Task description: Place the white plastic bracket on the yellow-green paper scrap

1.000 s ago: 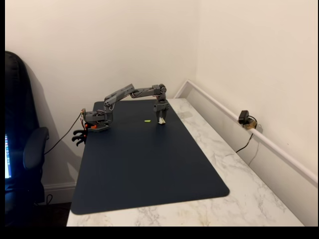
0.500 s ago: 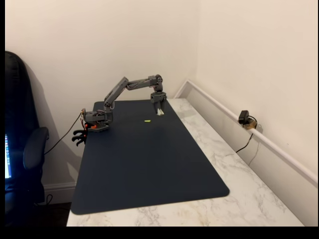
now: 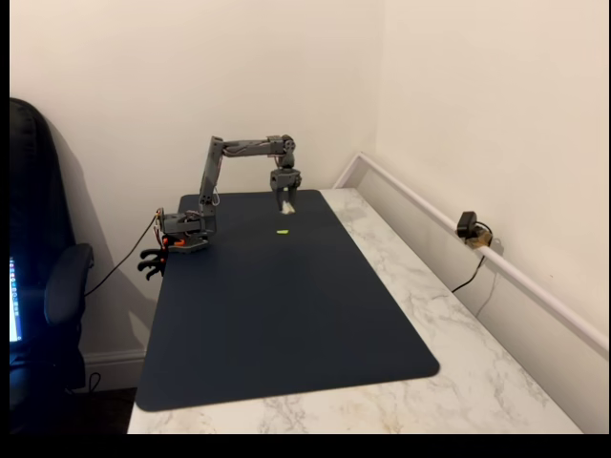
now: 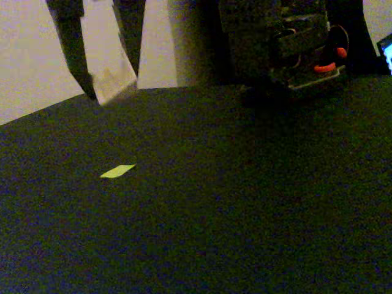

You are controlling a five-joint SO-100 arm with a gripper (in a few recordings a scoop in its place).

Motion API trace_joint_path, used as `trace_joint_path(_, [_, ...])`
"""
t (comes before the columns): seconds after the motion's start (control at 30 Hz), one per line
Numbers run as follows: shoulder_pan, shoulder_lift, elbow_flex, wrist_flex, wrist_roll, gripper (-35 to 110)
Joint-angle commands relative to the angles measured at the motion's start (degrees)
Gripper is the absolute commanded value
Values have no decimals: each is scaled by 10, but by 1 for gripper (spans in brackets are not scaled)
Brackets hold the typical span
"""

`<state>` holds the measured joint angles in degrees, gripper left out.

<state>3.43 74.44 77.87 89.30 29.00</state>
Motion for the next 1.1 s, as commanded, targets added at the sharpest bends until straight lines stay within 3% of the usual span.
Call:
trace_joint_path(0.0, [24, 79, 71, -40, 13, 0])
trace_joint_path(1.07, [65, -49, 97, -160, -4, 0])
